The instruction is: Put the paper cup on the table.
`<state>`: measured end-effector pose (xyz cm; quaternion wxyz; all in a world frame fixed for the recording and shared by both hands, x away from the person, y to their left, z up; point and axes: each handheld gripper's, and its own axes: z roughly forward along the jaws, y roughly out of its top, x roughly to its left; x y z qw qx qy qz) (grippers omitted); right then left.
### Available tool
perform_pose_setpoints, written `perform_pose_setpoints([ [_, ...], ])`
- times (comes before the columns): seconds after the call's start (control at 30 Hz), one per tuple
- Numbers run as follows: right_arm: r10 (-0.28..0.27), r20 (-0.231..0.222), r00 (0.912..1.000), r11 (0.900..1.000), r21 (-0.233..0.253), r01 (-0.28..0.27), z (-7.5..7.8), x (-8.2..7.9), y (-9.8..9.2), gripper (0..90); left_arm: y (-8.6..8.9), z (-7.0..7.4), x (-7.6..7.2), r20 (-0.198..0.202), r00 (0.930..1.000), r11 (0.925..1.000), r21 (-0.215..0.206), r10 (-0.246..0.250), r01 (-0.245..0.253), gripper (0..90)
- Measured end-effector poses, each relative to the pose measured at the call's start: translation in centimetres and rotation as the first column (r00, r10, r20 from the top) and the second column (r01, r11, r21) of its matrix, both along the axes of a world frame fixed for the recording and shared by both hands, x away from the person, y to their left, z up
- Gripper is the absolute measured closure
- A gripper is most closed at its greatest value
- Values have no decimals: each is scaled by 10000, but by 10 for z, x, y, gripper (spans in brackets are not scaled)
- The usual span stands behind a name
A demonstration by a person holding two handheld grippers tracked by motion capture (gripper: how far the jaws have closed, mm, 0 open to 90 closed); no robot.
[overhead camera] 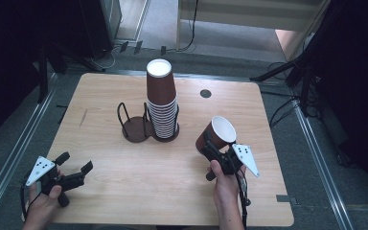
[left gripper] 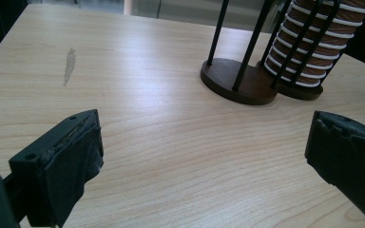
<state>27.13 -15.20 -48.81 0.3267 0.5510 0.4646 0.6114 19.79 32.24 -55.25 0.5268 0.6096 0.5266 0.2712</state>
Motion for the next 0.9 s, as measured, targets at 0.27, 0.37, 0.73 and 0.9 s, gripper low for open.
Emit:
perform_pose_setpoints([
  [0.27,-464,460,9979,9925,-1113,513,2,12,0,122,0,0,1,-181,9998,10000,15,56,-56,0],
  [0.37,-471,594,9971,9871,-1501,555,4,16,0,122,1,0,2,-266,9996,9999,-117,116,-120,0],
  [0.73,-983,981,9903,9621,-2451,1198,8,32,-4,122,1,0,3,-370,9993,9999,-158,58,-64,0],
  [0.9,-1258,999,9870,9480,-2812,1493,7,42,-10,122,1,0,3,-377,9993,9998,-174,37,-44,0],
])
